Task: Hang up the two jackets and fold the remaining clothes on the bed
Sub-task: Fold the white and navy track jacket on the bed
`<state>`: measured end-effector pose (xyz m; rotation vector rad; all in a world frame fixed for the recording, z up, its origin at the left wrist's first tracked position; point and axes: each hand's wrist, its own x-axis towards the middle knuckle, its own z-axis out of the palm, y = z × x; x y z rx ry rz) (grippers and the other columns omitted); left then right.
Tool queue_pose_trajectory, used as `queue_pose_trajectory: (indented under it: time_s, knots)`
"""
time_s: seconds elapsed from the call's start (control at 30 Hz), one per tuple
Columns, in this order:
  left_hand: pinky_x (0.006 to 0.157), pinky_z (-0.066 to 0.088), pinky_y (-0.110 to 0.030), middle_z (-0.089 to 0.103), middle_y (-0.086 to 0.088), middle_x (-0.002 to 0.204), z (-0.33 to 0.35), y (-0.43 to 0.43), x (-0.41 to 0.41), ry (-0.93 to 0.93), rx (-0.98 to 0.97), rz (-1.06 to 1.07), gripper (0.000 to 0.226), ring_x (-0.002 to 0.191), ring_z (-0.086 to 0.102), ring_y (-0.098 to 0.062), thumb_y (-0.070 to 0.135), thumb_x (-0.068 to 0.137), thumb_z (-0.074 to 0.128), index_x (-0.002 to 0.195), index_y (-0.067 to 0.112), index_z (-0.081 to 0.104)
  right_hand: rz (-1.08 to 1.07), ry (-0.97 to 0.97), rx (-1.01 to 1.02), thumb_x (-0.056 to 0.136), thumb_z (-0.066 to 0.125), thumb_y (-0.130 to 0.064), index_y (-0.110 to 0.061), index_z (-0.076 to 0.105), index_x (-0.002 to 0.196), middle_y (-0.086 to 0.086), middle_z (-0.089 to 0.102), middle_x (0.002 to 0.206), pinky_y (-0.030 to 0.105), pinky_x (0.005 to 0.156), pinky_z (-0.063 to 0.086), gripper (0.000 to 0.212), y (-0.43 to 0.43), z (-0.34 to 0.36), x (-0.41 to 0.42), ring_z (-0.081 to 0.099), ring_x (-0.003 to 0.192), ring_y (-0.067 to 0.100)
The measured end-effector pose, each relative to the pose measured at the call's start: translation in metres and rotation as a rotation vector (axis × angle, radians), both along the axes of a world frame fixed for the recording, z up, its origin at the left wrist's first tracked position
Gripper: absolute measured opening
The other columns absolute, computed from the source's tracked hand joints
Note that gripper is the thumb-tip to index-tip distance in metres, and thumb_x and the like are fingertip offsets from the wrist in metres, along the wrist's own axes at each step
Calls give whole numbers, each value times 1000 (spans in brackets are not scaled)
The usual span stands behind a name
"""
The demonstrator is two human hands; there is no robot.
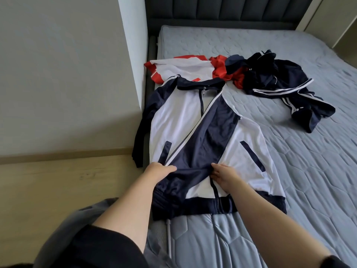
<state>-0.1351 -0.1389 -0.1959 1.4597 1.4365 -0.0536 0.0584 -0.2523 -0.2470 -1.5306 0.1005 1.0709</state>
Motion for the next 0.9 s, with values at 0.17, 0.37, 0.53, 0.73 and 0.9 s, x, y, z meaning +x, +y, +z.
queue_pose_trajectory:
  time_s: [0.17, 0.37, 0.53, 0.73, 0.9]
  knots:
    - [87, 44, -30, 59, -15, 115, 0, -3, -5, 109, 21, -82, 39, 103, 56, -28, 9, 85, 65, 120, -3, 55, 38, -150, -168, 91, 52, 1, -8, 50, 74, 11, 50, 63, 24, 41, 44, 20, -4, 5, -6, 48, 44, 18]
    - [72, 40, -26, 58, -11, 97, 5, -7, -11, -95, -57, -134, 15, 81, 52, -20, 10, 89, 61, 100, 2, 64, -94, -230, -252, 81, 53, -4, -3, 50, 63, 6, 45, 34, 24, 42, 37, 19, -18, 20, 1, 44, 36, 20]
    - [66, 41, -26, 56, -7, 88, -6, -20, -16, 85, 82, -285, 21, 80, 54, -23, 24, 89, 56, 100, 6, 60, 425, -313, -519, 84, 64, -31, -5, 51, 76, 12, 54, 48, 23, 43, 44, 31, -17, 29, -6, 50, 38, 21]
    - [59, 27, -27, 42, -6, 66, -3, -13, -20, -72, 165, -120, 34, 66, 40, -20, 23, 93, 51, 62, 10, 45, 267, -568, -404, 86, 61, -16, -5, 57, 89, 11, 62, 72, 33, 54, 52, 12, -15, 30, -3, 63, 54, 24]
    - [67, 35, -25, 54, -13, 86, -6, -16, -23, 55, 114, -287, 22, 79, 49, -23, 12, 86, 59, 97, -6, 63, 486, -1331, -621, 78, 56, -8, -11, 35, 136, 11, 41, 128, 39, 91, 36, 62, -22, 22, -23, 42, 115, 33]
